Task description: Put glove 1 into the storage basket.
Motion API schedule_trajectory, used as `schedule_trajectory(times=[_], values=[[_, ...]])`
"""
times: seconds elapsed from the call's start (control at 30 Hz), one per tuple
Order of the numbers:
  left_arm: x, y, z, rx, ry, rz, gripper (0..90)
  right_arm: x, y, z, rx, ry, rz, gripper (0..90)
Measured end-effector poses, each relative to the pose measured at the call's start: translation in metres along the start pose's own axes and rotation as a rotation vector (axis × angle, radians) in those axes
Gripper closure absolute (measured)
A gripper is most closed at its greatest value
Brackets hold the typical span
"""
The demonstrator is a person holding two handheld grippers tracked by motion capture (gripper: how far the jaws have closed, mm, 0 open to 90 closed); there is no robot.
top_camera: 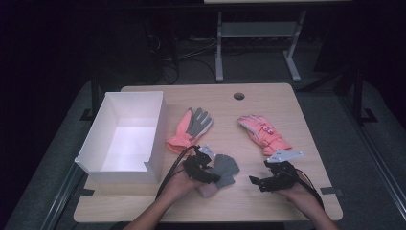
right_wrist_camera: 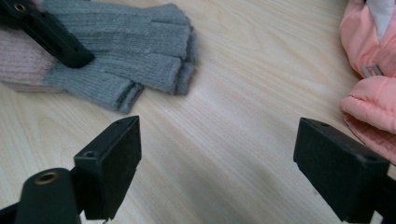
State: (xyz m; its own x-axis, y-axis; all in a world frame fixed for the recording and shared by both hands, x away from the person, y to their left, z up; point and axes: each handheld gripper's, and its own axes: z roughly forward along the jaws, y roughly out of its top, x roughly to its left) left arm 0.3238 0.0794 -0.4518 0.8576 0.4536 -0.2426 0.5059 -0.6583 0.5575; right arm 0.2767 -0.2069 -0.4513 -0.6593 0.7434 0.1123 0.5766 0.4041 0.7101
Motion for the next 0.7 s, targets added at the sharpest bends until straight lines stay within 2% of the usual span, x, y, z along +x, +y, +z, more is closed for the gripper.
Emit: schedule_trajectory(times=[0.17,0.37,0.57,0.7], values=[[0.004,0.002,-0.006,-0.006,-0.04,-0.026,62.4,0.0,-0.001,-0.001,0.001,0.0,0.002,14.8],[0.004,0.008,-0.018,-0.018,-0.037,-0.022,62.5,-0.002,-0.001,0.0,0.0,-0.003,0.004,14.8],[0.005,0.011,-0.026,-0.036,-0.044,-0.051,62.5,0.0,-0.002,0.001,0.002,-0.003,0.006,14.4],[0.003,0.016,-0.034,-0.04,-0.046,-0.049,62.5,0.001,-0.002,0.001,0.004,0.002,0.004,14.0]])
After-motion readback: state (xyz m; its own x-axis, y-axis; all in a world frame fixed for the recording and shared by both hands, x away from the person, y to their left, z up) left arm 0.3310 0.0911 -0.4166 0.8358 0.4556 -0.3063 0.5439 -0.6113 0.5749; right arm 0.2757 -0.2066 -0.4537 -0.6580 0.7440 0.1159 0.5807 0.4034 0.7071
